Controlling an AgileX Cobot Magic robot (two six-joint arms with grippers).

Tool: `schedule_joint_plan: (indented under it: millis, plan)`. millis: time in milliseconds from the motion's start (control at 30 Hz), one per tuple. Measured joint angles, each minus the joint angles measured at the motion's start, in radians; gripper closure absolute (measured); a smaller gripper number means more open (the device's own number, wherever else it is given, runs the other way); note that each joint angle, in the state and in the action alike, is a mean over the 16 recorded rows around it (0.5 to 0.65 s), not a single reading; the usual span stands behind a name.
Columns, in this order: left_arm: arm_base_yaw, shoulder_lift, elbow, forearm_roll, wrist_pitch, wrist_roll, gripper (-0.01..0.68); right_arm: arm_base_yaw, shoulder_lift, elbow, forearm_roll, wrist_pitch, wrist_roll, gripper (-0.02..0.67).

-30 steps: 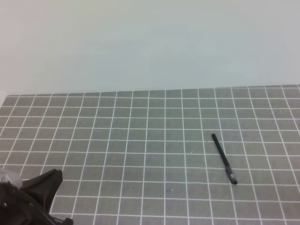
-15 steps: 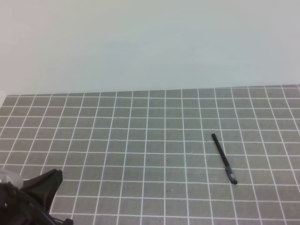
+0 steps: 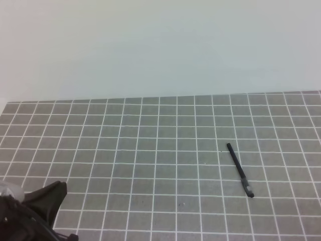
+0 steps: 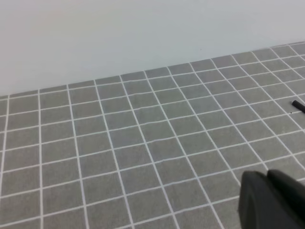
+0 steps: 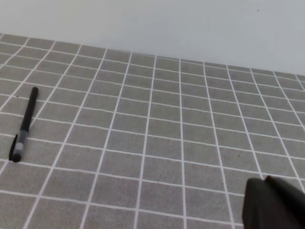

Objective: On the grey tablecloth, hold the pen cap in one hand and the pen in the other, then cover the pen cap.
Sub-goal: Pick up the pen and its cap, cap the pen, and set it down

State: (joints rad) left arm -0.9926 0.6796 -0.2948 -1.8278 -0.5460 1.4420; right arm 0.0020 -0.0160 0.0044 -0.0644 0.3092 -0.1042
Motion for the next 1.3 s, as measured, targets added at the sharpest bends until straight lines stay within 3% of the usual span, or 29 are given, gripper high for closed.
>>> schedule_joint_plan:
  millis: [667, 933, 1133, 1300]
  plan:
    - [0.000, 0.000, 0.000, 0.002, 0.005, -0.018, 0.675, 0.000, 0.000, 0.000, 0.000, 0.000, 0.000, 0.650]
    - [0.010, 0.000, 0.000, 0.056, -0.006, -0.114, 0.675, 0.000, 0.000, 0.000, 0.000, 0.000, 0.000, 0.650]
    - [0.066, 0.000, 0.000, 0.168, -0.028, -0.262, 0.675, 0.000, 0.000, 0.000, 0.000, 0.000, 0.000, 0.650]
    - [0.170, 0.000, -0.001, 0.312, -0.028, -0.419, 0.675, 0.000, 0.000, 0.000, 0.000, 0.000, 0.000, 0.650]
